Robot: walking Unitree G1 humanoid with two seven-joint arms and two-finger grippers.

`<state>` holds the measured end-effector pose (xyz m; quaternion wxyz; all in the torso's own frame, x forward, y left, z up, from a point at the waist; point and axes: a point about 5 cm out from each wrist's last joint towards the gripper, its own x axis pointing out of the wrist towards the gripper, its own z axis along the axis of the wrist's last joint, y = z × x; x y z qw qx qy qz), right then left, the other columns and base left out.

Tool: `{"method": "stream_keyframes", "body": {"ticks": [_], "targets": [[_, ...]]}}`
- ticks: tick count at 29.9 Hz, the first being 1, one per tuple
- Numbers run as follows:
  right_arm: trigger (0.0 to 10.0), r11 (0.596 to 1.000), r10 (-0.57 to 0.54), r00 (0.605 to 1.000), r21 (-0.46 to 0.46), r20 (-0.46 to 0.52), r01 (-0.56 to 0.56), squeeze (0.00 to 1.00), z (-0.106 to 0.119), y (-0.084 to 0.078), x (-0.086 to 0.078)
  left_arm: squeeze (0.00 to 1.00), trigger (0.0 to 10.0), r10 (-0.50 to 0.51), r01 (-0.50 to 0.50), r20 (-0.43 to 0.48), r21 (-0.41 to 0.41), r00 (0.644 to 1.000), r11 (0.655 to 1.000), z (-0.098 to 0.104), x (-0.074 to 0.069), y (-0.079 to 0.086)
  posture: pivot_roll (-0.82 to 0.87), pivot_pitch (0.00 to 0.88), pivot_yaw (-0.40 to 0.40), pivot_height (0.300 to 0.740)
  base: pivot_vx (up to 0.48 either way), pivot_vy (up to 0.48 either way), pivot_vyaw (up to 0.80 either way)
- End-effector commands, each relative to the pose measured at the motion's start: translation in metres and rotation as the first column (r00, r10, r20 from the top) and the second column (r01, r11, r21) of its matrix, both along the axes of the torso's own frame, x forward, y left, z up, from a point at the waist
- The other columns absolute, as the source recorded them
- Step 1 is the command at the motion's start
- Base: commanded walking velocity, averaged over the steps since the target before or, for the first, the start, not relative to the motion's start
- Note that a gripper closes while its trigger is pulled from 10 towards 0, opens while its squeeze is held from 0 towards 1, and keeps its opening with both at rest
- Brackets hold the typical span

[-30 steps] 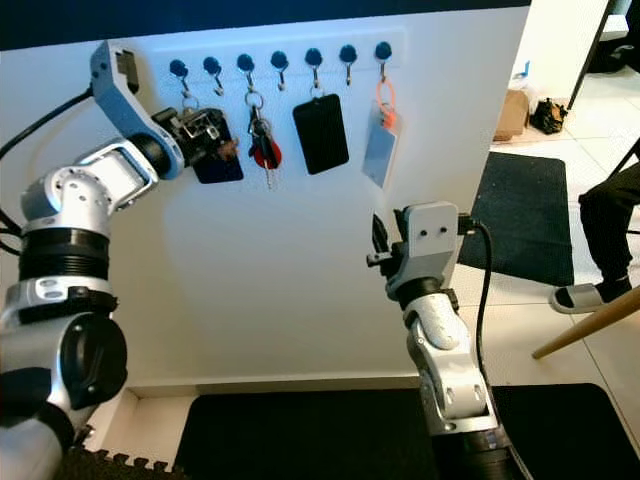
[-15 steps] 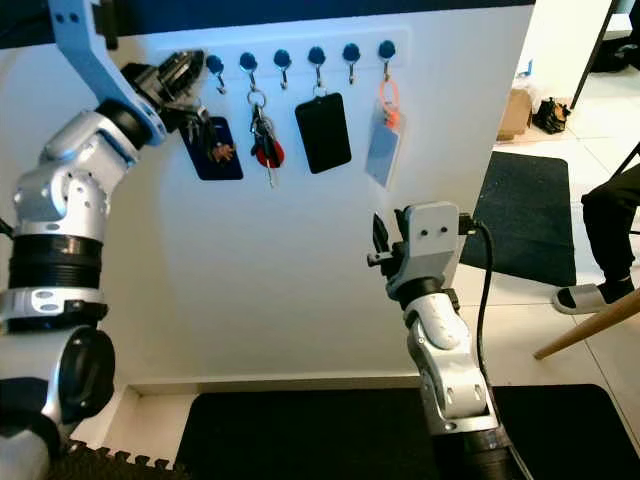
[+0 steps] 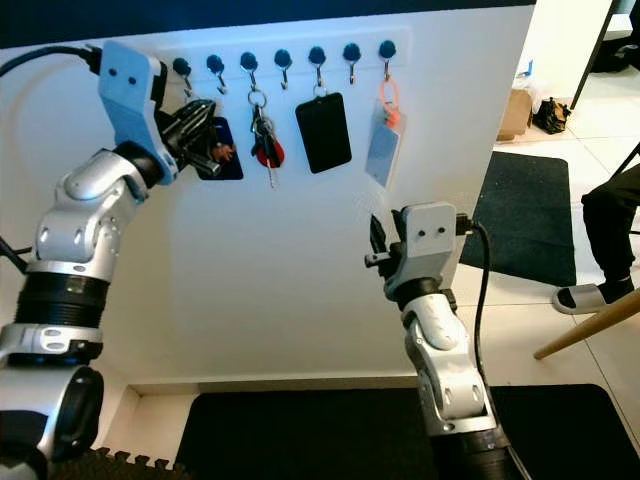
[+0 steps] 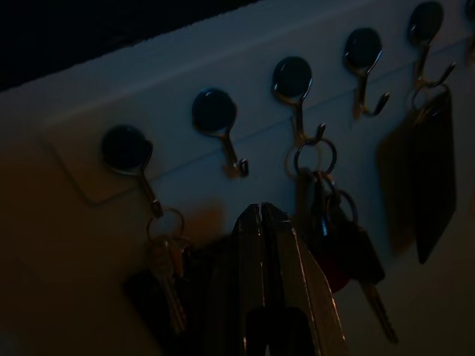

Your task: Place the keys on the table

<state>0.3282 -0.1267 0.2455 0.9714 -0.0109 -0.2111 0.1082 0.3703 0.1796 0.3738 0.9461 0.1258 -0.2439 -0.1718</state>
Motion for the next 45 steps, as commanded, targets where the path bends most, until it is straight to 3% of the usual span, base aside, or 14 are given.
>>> {"method": "stream_keyframes", "body": {"ticks": [1, 2, 3, 5, 7, 10, 11, 12, 13, 14, 24, 25, 31, 45], "targets": [[10.0, 1.0, 0.013, 1.0, 0.002, -0.01, -0.013, 0.0, -0.004, 0.003, -0.001, 0.0, 10.0, 0.043, -0.044, 0.027, 0.02, 0.999, 0.999, 0.001, -0.004, 0.009, 0.07, 0.247, 0.115, 0.74, 0.0, 0.0, 0.0], [10.0, 1.0, 0.013, 1.0, 0.002, -0.01, -0.013, 0.0, -0.004, 0.003, -0.001, 0.0, 10.0, 0.043, -0.044, 0.027, 0.02, 0.999, 0.999, 0.001, -0.004, 0.009, 0.07, 0.247, 0.115, 0.74, 0.0, 0.0, 0.0], [10.0, 1.0, 0.015, 1.0, 0.002, -0.009, -0.015, 0.0, -0.003, 0.003, -0.001, 0.0, 10.0, 0.124, -0.125, 0.01, 0.04, 0.992, 0.991, -0.003, 0.001, 0.016, 0.07, 0.245, 0.115, 0.74, 0.0, 0.0, 0.0], [10.0, 1.0, 0.015, 1.0, 0.002, -0.009, -0.015, 0.0, -0.003, 0.003, -0.001, 0.0, 10.0, 0.183, -0.182, 0.002, 0.049, 0.983, 0.982, -0.005, 0.005, 0.02, 0.07, 0.245, 0.115, 0.74, 0.0, 0.0, 0.0], [10.0, 1.0, 0.016, 1.0, 0.001, -0.009, -0.016, 0.0, -0.003, 0.003, -0.001, 0.0, 10.0, 0.267, -0.267, -0.016, 0.007, 0.964, 0.964, -0.004, 0.011, 0.03, 0.06, 0.245, 0.11, 0.74, 0.0, 0.0, 0.0], [10.0, 1.0, 0.019, 1.0, -0.001, -0.008, -0.019, 0.0, -0.003, 0.004, -0.001, 0.0, 10.0, 0.256, -0.259, -0.04, -0.067, 0.966, 0.964, -0.001, 0.013, 0.035, 0.06, 0.247, 0.109, 0.74, 0.0, 0.0, 0.0], [10.0, 1.0, 0.019, 1.0, -0.002, -0.007, -0.019, 0.0, -0.002, 0.004, -0.002, 0.09, 10.0, 0.245, -0.249, -0.05, -0.089, 0.968, 0.965, -0.001, 0.013, 0.037, 0.06, 0.248, 0.11, 0.74, 0.0, 0.0, 0.0], [10.0, 1.0, 0.02, 1.0, -0.002, -0.007, -0.02, 0.0, -0.002, 0.004, -0.002, 0.27, 10.0, 0.235, -0.24, -0.061, -0.105, 0.97, 0.965, -0.001, 0.014, 0.038, 0.06, 0.249, 0.11, 0.74, 0.0, 0.0, 0.0], [10.0, 1.0, 0.02, 1.0, -0.002, -0.007, -0.02, 0.0, -0.002, 0.004, -0.002, 0.27, 10.0, 0.23, -0.236, -0.068, -0.113, 0.971, 0.965, -0.001, 0.014, 0.039, 0.06, 0.249, 0.112, 0.74, 0.0, 0.0, 0.0], [10.0, 1.0, 0.018, 1.0, -0.001, -0.008, -0.018, 0.0, -0.002, 0.003, -0.002, 1.0, 10.0, 0.228, -0.237, -0.079, -0.12, 0.97, 0.964, -0.002, 0.015, 0.042, 0.06, 0.25, 0.112, 0.74, 0.0, 0.0, 0.0], [10.0, 1.0, 0.013, 1.0, 0.002, -0.01, -0.013, 0.0, -0.003, 0.003, -0.004, 1.0, 10.0, 0.225, -0.238, -0.115, -0.124, 0.968, 0.963, -0.009, 0.023, 0.042, 0.06, 0.258, 0.118, 0.74, 0.0, 0.0, 0.0], [10.0, 1.0, 0.012, 1.0, 0.002, -0.012, -0.012, 0.0, -0.003, 0.003, -0.003, 0.0, 10.0, 0.21, -0.225, -0.128, -0.12, 0.969, 0.967, -0.011, 0.024, 0.041, 0.06, 0.258, 0.118, 0.74, 0.0, 0.0, 0.0], [10.0, 1.0, 0.013, 1.0, 0.003, -0.016, -0.013, 0.0, -0.004, 0.003, -0.002, 0.0, 10.0, 0.159, -0.181, -0.19, -0.107, 0.969, 0.978, -0.022, 0.029, 0.041, 0.06, 0.263, 0.115, 0.74, 0.0, 0.0, 0.0], [10.0, 1.0, 0.01, 1.0, 0.007, -0.021, -0.01, 0.0, -0.005, 0.003, -0.003, 0.0, 10.0, 0.162, -0.187, -0.233, -0.09, 0.959, 0.978, -0.03, 0.035, 0.047, 0.07, 0.269, 0.121, 0.74, 0.0, 0.0, 0.0]]}}
